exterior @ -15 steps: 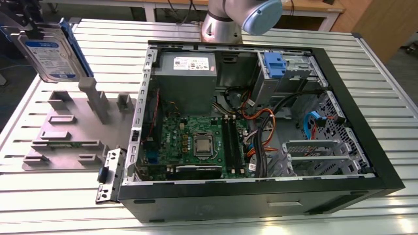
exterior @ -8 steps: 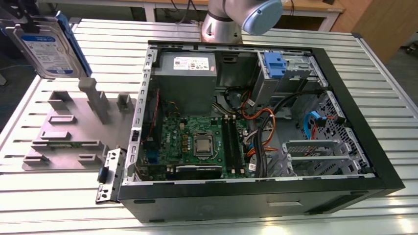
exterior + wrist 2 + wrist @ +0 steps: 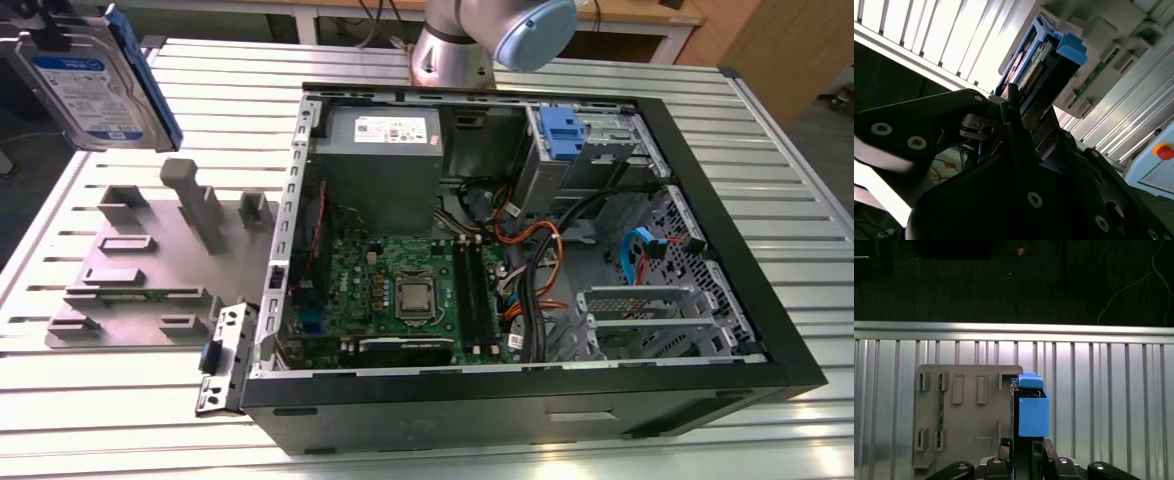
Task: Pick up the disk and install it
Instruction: 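Pick up the disk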
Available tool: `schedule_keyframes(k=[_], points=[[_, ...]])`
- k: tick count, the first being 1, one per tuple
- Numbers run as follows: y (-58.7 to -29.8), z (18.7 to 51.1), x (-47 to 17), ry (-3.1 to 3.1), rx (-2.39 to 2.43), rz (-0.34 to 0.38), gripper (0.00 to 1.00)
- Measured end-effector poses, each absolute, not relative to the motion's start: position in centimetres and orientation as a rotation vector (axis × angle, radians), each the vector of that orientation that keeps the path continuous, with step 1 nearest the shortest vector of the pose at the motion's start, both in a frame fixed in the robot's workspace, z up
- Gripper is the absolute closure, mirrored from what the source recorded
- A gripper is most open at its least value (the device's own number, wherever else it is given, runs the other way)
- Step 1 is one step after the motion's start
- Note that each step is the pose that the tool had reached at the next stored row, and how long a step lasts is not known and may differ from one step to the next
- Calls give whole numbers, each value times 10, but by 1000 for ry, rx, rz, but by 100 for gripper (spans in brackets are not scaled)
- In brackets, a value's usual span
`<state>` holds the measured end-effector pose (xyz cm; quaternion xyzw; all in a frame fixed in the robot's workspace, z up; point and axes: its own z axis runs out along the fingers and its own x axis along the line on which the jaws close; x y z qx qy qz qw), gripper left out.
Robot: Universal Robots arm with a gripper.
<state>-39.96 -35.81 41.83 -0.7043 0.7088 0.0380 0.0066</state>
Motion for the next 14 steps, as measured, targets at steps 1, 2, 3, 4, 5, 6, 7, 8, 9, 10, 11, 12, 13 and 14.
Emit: schedule_keyframes(k=[1,2,3,4,5,6,7,8,9,10,11,12,13,14], points=[[-358,420,-400,2217,-2204,119,65],[-358,421,-400,2217,-2204,119,65],[-358,423,-400,2217,-2203,119,65],[-358,423,-400,2217,-2203,119,65],[-358,423,-400,2217,-2203,119,65],[-358,423,-400,2217,-2204,119,65],[-358,424,-400,2217,-2204,119,65],[-358,424,-400,2217,-2204,119,65],[-358,424,-400,2217,-2203,119,65],[-358,424,-400,2217,-2204,119,65],[-358,424,-400,2217,-2204,119,65],[-358,424,-400,2217,-2203,119,65],[-358,424,-400,2217,-2204,119,65],[-358,424,-400,2217,-2204,119,65]])
